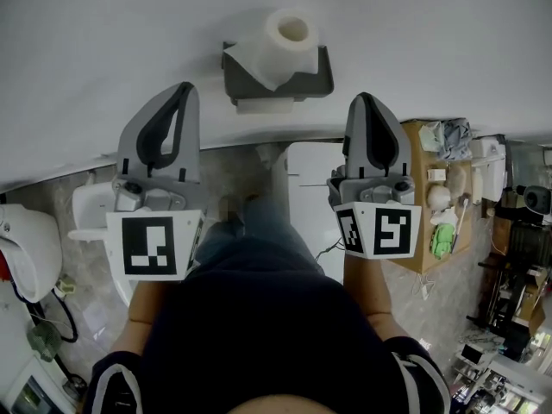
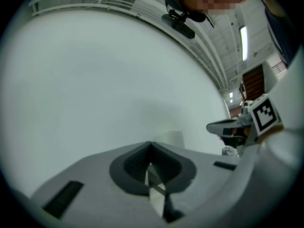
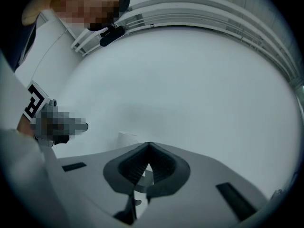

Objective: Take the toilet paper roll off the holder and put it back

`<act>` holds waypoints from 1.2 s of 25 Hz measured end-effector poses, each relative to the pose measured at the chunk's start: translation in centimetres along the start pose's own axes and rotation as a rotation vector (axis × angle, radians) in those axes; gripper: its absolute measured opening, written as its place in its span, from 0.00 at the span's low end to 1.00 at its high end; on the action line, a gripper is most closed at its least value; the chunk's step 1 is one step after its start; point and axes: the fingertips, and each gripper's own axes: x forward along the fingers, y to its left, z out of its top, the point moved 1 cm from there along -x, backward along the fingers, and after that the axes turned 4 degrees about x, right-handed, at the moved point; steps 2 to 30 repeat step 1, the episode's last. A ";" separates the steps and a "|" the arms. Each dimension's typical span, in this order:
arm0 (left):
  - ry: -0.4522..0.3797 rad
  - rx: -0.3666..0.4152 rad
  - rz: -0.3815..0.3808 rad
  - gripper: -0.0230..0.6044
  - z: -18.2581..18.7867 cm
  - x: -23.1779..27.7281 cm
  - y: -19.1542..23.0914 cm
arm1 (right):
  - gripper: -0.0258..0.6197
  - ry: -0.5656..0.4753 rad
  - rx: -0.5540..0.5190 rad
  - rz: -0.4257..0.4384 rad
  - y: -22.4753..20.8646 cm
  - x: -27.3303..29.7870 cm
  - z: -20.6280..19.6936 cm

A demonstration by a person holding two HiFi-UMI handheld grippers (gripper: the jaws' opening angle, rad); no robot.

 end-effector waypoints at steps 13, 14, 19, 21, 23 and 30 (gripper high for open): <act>-0.001 -0.001 0.001 0.04 0.0 0.2 -0.1 | 0.06 -0.001 -0.002 -0.002 -0.1 0.1 0.0; -0.001 -0.001 0.001 0.04 0.0 0.2 -0.1 | 0.06 -0.001 -0.002 -0.002 -0.1 0.1 0.0; -0.001 -0.001 0.001 0.04 0.0 0.2 -0.1 | 0.06 -0.001 -0.002 -0.002 -0.1 0.1 0.0; -0.001 -0.001 0.001 0.04 0.0 0.2 -0.1 | 0.06 -0.001 -0.002 -0.002 -0.1 0.1 0.0; -0.001 -0.001 0.001 0.04 0.0 0.2 -0.1 | 0.06 -0.001 -0.002 -0.002 -0.1 0.1 0.0; -0.001 -0.001 0.001 0.04 0.0 0.2 -0.1 | 0.06 -0.001 -0.002 -0.002 -0.1 0.1 0.0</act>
